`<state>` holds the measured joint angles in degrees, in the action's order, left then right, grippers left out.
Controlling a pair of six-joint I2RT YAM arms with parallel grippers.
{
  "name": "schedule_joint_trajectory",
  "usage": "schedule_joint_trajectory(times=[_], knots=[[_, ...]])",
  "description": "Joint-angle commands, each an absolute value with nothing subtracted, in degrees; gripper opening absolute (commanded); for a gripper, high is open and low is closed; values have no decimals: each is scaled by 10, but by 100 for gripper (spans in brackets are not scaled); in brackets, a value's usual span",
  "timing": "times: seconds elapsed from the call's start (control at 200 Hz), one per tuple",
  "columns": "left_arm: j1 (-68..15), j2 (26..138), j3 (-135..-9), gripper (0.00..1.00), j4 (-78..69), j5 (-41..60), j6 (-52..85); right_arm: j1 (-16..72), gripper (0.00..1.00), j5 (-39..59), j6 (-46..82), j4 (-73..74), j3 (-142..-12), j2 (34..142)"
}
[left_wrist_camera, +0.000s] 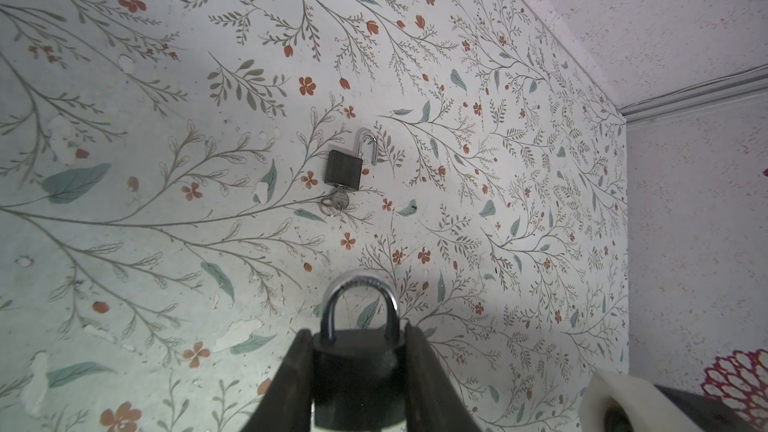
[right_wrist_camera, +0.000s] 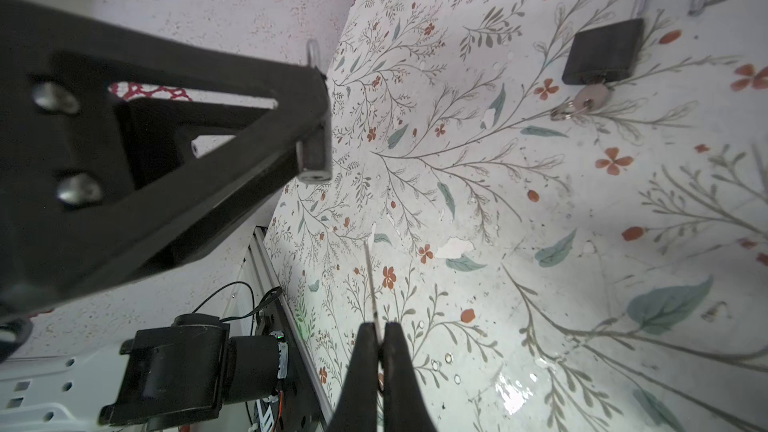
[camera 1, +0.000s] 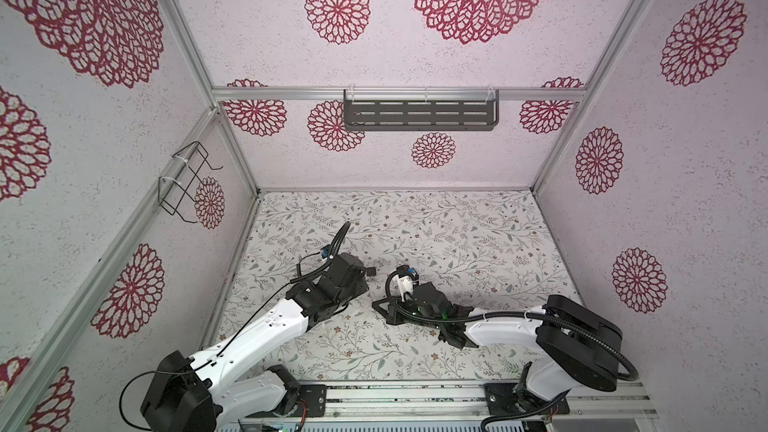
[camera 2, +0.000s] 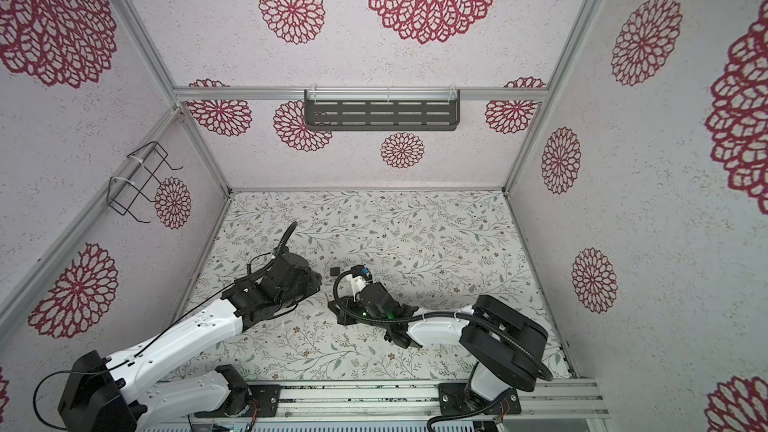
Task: Unlock with the key
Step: 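Lift the padlock with the left gripper while the right gripper brings the key toward it, then align the key tip in the right gripper with the padlock's keyhole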
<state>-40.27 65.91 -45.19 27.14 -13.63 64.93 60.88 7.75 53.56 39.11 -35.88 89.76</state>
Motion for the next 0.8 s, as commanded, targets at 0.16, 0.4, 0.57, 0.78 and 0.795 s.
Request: schedule_joint_trajectory(times=[0.16, 0.4, 0.57, 0.78, 0.795], knots=[[-411, 649, -469, 0, 260, -148, 646, 614, 0, 77, 543, 442, -401, 906], [-411, 648, -474, 0, 261, -149, 637, 614, 0, 73, 543, 428, -416, 920], [-411, 643, -473, 0, 265, -155, 635, 614, 0, 67, 540, 420, -413, 919], [-411, 637, -469, 0, 265, -161, 634, 615, 0, 60, 535, 412, -404, 909], [-411, 637, -469, 0, 265, -161, 635, 615, 0, 59, 534, 412, -404, 909]])
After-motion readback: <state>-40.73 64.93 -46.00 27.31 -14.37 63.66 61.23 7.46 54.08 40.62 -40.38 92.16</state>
